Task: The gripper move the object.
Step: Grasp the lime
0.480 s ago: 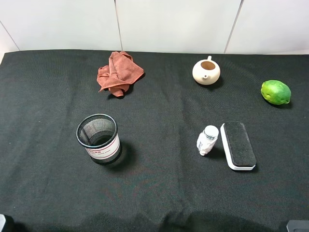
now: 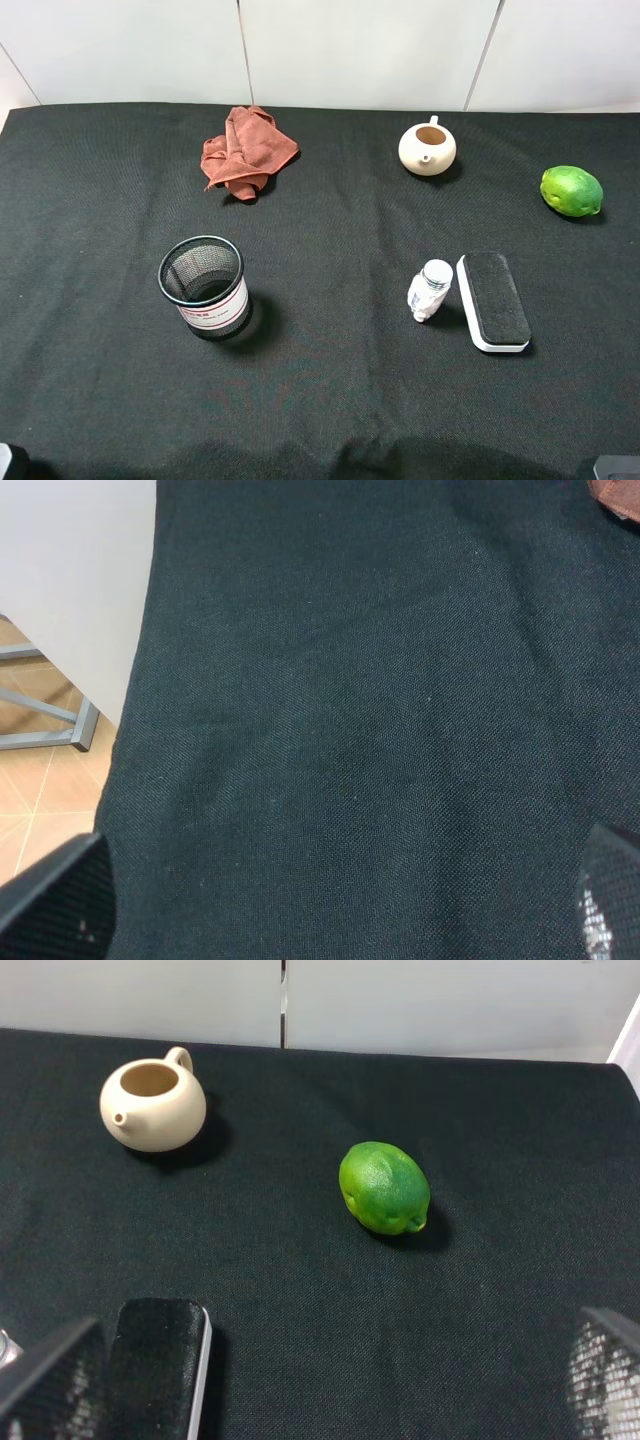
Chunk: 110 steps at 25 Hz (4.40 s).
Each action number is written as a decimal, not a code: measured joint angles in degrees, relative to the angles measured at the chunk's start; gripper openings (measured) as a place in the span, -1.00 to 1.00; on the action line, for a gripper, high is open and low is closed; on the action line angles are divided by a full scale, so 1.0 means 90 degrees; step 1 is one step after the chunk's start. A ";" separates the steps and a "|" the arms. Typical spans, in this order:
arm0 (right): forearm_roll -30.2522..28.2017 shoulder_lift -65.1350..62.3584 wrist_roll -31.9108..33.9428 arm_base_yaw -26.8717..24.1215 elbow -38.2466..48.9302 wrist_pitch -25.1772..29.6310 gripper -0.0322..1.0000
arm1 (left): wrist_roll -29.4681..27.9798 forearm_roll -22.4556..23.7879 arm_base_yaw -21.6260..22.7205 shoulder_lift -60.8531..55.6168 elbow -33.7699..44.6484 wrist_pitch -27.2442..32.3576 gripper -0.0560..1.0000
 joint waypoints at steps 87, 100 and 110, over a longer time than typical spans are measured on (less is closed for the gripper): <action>-0.0454 1.1399 -0.2202 -0.0314 -0.4284 -0.1253 0.41 | 0.0000 0.0000 0.0000 0.0000 0.0000 0.0000 0.95; -0.0554 1.2227 -0.2221 -0.0750 -0.4825 -0.1248 0.41 | 0.0000 0.0000 0.0000 0.0000 0.0000 0.0000 0.95; -0.0145 1.2641 -0.2552 -0.0927 -0.4845 -0.1499 0.41 | 0.0000 0.0000 0.0000 0.0000 0.0000 0.0000 0.95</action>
